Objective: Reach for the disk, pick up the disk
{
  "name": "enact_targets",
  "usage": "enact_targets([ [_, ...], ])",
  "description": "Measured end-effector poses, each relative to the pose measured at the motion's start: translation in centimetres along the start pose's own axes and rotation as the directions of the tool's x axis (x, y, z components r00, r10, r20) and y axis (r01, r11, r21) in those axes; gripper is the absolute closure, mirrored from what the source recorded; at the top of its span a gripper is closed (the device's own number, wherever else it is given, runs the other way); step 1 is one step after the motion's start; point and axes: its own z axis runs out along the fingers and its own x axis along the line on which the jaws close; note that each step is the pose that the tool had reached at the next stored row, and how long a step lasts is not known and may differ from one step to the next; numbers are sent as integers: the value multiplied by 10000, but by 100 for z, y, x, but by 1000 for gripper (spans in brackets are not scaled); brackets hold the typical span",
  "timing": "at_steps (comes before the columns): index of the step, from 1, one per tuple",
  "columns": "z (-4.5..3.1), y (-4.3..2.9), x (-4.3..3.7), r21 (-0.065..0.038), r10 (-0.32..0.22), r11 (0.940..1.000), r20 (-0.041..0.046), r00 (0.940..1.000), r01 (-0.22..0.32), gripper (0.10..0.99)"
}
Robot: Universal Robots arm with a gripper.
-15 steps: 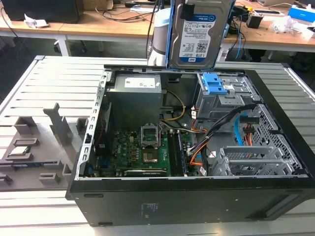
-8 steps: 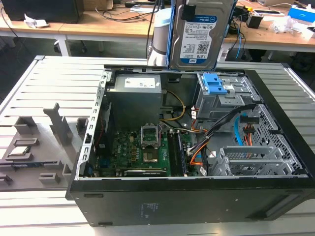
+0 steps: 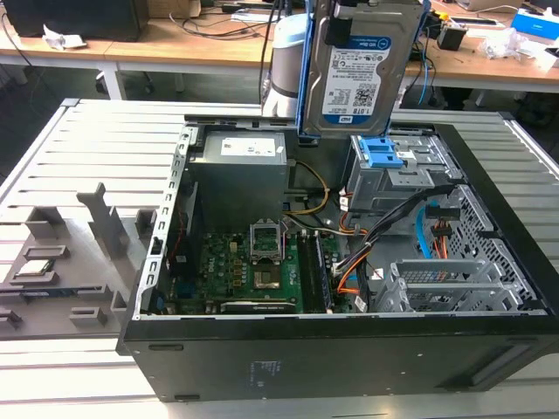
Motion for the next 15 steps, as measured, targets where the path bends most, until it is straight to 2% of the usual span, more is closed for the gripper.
enact_targets([
  [8, 3, 2, 196, 0, 0, 10000, 1, 10000, 0, 718],
  [15, 4, 2, 315, 0, 0, 10000, 1, 10000, 0, 718],
])
